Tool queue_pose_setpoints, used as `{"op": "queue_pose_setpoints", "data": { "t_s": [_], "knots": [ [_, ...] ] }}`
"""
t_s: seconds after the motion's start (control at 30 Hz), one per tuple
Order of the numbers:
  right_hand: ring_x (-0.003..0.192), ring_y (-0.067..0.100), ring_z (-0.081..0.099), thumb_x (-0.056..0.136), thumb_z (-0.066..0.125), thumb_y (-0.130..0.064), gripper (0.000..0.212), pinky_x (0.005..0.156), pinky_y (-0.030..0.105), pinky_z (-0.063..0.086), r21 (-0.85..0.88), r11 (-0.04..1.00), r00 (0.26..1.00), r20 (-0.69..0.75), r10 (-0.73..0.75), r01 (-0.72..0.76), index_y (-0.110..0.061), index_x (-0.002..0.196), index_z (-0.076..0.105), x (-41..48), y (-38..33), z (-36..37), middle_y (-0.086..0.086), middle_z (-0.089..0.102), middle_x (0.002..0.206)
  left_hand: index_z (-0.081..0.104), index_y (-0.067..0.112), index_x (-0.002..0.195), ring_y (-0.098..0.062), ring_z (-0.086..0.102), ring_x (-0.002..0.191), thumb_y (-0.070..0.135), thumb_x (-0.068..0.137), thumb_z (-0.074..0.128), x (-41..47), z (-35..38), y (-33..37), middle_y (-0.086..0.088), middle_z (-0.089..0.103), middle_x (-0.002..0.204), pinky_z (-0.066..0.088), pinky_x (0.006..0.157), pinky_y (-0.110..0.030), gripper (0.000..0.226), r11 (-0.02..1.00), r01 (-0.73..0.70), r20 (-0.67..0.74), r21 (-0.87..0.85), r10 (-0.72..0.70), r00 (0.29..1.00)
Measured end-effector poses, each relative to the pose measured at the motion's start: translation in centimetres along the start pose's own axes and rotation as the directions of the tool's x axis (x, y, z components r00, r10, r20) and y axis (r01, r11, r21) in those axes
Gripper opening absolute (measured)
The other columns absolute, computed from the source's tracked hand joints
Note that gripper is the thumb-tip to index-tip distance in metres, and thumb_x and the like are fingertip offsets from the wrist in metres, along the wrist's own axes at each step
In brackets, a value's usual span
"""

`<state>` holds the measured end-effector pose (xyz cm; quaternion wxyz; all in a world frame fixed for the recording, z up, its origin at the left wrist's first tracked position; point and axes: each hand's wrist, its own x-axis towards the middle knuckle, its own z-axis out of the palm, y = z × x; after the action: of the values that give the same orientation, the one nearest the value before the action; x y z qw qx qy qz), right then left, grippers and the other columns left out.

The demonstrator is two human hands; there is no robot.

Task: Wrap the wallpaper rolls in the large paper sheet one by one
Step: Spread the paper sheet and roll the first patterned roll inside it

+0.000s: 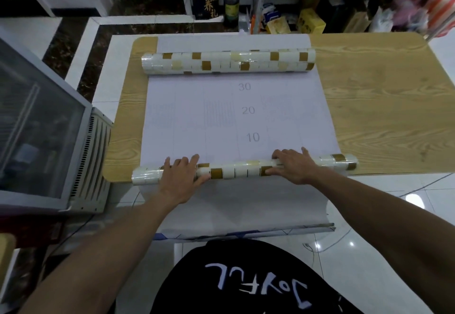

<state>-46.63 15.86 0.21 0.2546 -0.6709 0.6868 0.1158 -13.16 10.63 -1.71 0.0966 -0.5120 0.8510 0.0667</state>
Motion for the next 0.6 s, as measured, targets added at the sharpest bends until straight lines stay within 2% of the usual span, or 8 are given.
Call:
{"op": "queue_pose_setpoints", "data": {
  "t_s": [0.13,0.23,0.3,0.4,0.47,0.53,0.6],
  "knots": [
    [0.125,0.023,0.041,0.087,0.035,-0.070,0.062,0.111,0.056,0.018,0.002,1.000,1.000,-0.021,0.014,-0.014,-0.026,0.129,0.047,0.14,-0.03,0.16,0.003,0.047,0.132,0.045,0.024,0.119,-0.026,0.053,0.108,0.078,0.081,0.026,0.23,0.33,-0.36,-0.005,0.059,0.111,0.030,0.104,-0.053,0.069,1.000,-0.024,0.021,0.007,0.024,0.999],
    [0.127,0.024,0.034,0.078,0.034,-0.080,0.081,0.112,0.051,0.020,-0.064,0.998,0.998,-0.063,-0.027,0.023,-0.024,0.137,0.041,-0.01,-0.11,0.49,0.004,0.039,0.135,0.055,0.020,0.112,-0.024,0.051,0.106,0.072,0.085,0.025,0.66,0.25,-0.54,-0.006,0.056,0.111,0.038,0.095,-0.045,0.066,0.999,-0.026,-0.016,-0.020,0.026,1.000],
    [0.127,0.024,0.037,0.076,0.042,-0.080,0.088,0.111,0.049,0.022,-0.076,0.995,0.994,-0.086,-0.071,0.064,-0.021,0.141,0.033,0.02,-0.13,0.95,0.004,0.042,0.137,0.059,0.016,0.107,-0.024,0.049,0.103,0.068,0.086,0.022,0.86,-0.06,-0.48,-0.005,0.055,0.109,0.038,0.090,-0.041,0.068,1.000,-0.019,-0.046,-0.019,0.018,0.999],
    [0.118,0.022,0.050,0.082,0.046,-0.072,0.068,0.110,0.047,0.020,0.055,0.998,0.995,-0.092,-0.032,0.037,-0.023,0.127,0.037,0.19,0.01,0.60,0.003,0.058,0.121,0.051,0.017,0.121,-0.024,0.052,0.105,0.064,0.091,0.017,0.98,-0.27,-0.32,-0.005,0.059,0.112,0.037,0.094,-0.042,0.066,1.000,-0.002,-0.010,-0.019,0.001,1.000],
    [0.113,0.022,0.052,0.086,0.041,-0.070,0.058,0.111,0.048,0.018,0.013,0.999,0.999,-0.031,-0.041,0.042,-0.023,0.119,0.043,0.37,0.10,0.16,0.003,0.061,0.112,0.038,0.020,0.135,-0.026,0.054,0.109,0.065,0.092,0.024,0.85,-0.26,-0.25,-0.006,0.061,0.117,0.034,0.102,-0.046,0.064,0.996,0.011,0.024,-0.085,-0.009,1.000],
    [0.119,0.021,0.046,0.088,0.039,-0.068,0.056,0.110,0.049,0.021,-0.042,0.996,0.996,-0.041,-0.081,0.079,-0.023,0.119,0.048,0.57,0.27,0.41,0.002,0.055,0.122,0.038,0.024,0.132,-0.025,0.053,0.110,0.075,0.085,0.024,0.64,-0.15,-0.19,-0.006,0.059,0.118,0.032,0.104,-0.049,0.071,0.997,-0.009,0.048,-0.080,0.012,0.999],
    [0.118,0.020,0.044,0.090,0.036,-0.066,0.055,0.103,0.047,0.030,-0.036,0.995,0.994,-0.057,-0.097,0.095,-0.022,0.119,0.051,0.77,0.45,0.64,-0.001,0.049,0.128,0.043,0.024,0.125,-0.025,0.050,0.111,0.079,0.080,0.020,0.57,0.03,-0.08,-0.005,0.055,0.118,0.032,0.104,-0.048,0.075,0.999,-0.029,0.064,-0.033,0.032,0.997]
  ]
}}
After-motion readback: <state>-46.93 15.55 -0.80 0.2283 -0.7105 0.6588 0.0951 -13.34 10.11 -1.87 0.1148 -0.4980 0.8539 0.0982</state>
